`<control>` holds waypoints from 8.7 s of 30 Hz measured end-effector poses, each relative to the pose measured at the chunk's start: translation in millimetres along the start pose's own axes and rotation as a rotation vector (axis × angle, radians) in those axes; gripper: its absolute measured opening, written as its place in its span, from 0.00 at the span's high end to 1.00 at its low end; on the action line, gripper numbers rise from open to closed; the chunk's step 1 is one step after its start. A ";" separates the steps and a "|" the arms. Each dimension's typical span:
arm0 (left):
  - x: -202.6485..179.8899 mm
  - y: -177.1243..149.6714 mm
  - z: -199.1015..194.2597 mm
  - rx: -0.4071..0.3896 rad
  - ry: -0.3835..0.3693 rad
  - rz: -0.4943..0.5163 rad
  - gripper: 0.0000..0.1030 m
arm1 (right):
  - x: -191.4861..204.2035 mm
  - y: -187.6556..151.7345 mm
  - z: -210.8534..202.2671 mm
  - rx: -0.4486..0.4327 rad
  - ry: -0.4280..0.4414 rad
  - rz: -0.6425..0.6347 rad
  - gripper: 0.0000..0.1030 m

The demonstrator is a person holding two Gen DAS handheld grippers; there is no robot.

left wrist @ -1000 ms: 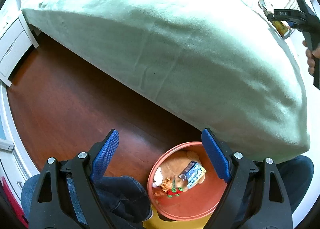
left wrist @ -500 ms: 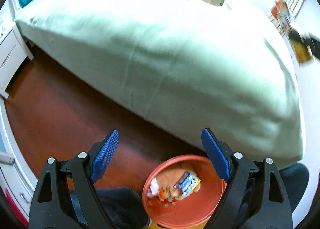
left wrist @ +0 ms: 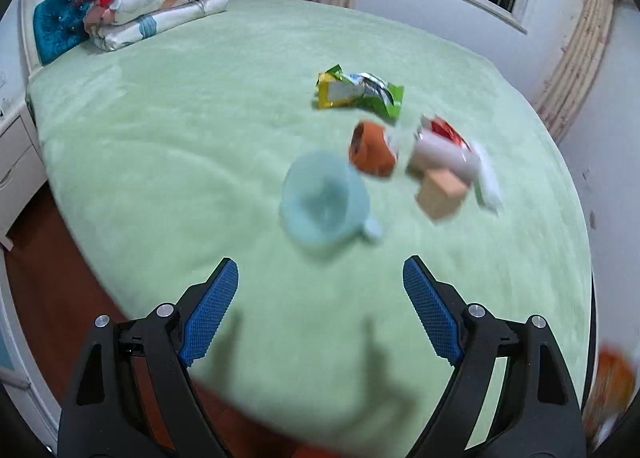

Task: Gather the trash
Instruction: 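Grasp the pale blue cup with the left tool while the right tool holds the pouch, then carry the cup and pouch to the orange bucket and release them, then raise both open tools from the bucket back toward the bed, then grasp the light wooden block with the right tool, then grasp the orange sock with the left tool while the right tool holds the block, then lower the sock and block into the orange bucket and open both tools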

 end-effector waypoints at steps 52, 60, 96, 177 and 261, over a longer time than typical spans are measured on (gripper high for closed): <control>-58.1 -164.7 -126.8 0.116 -0.096 0.328 0.92 | 36.9 -41.0 -38.0 0.029 0.060 -0.153 0.55; -37.5 -248.8 -102.9 0.277 -0.125 0.255 0.92 | 56.4 -72.4 -27.6 0.119 0.121 -0.179 0.55; 0.7 -416.3 39.4 0.807 -0.048 -0.063 0.44 | 100.0 -240.4 117.9 0.788 0.156 -0.091 0.31; 13.3 -130.4 -95.6 0.042 0.075 -0.001 0.22 | 66.4 156.2 160.6 0.144 0.134 -0.032 0.65; -17.5 -302.6 -77.3 0.281 -0.007 0.162 0.73 | 89.5 -136.9 13.4 0.312 0.241 -0.117 0.65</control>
Point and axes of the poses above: each gripper's, at about its wrist camera, not at the fingertips, and z roughly the way its jaws point, x to its left, y to its top, the point moved 4 cm from there along z, roughly the way its jaws point, and after that the axes turned 9 degrees about -y, right-handed, at the moved point
